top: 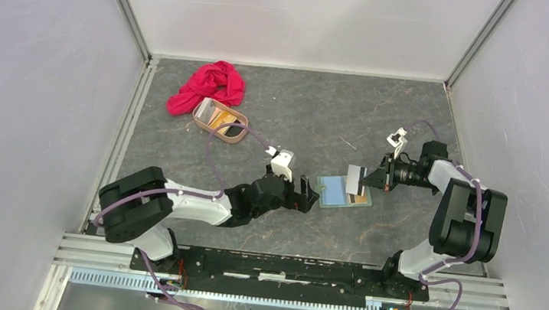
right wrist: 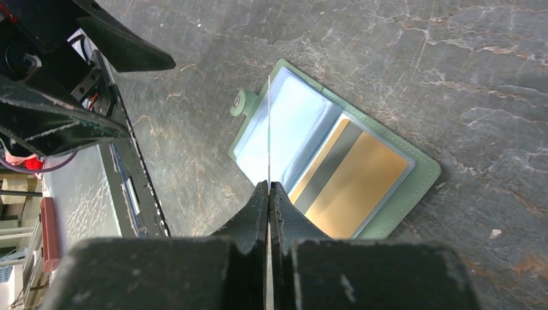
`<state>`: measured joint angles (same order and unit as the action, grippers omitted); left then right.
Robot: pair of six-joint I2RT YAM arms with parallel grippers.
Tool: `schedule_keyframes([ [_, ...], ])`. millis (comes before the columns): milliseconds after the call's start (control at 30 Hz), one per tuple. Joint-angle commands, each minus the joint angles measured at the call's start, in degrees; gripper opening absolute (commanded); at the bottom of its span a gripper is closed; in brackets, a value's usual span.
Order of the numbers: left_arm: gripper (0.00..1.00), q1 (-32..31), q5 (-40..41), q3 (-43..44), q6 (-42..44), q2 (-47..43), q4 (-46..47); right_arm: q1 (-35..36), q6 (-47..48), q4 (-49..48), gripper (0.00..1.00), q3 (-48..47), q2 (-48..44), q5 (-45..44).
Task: Put the credit cards into the card holder
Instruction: Insert the credit card into the card holder.
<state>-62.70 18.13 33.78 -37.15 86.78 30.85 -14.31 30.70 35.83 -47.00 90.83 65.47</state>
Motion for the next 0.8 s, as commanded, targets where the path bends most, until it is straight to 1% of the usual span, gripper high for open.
schedule_keyframes([
  [0,0.98,0.1,-2.9,3.4,-2.7,3.5,4.0,-0.2,-3.6,-4.9,0.00,-0.5,1.6,-0.3],
  [233,0.90,-0.2,-2.6,7.8,-3.3,7.9,0.1,-0.2,-1.1,-2.4,0.00,-1.9,5.8,1.0],
  [367,0.87,-0.2,-2.8,8.9,-4.0,9.9,0.0,-0.1,0.9,-0.4,0.00,-2.7,7.5,1.3],
  [567,0.84,-0.2,-3.8,11.1,-4.2,13.0,-0.5,-0.2,1.2,-0.5,0.00,-3.0,8.2,0.9],
  [767,0.82,-0.2,-3.6,11.8,-3.6,13.9,-2.0,-0.1,1.5,0.0,0.00,-3.0,9.1,1.1],
])
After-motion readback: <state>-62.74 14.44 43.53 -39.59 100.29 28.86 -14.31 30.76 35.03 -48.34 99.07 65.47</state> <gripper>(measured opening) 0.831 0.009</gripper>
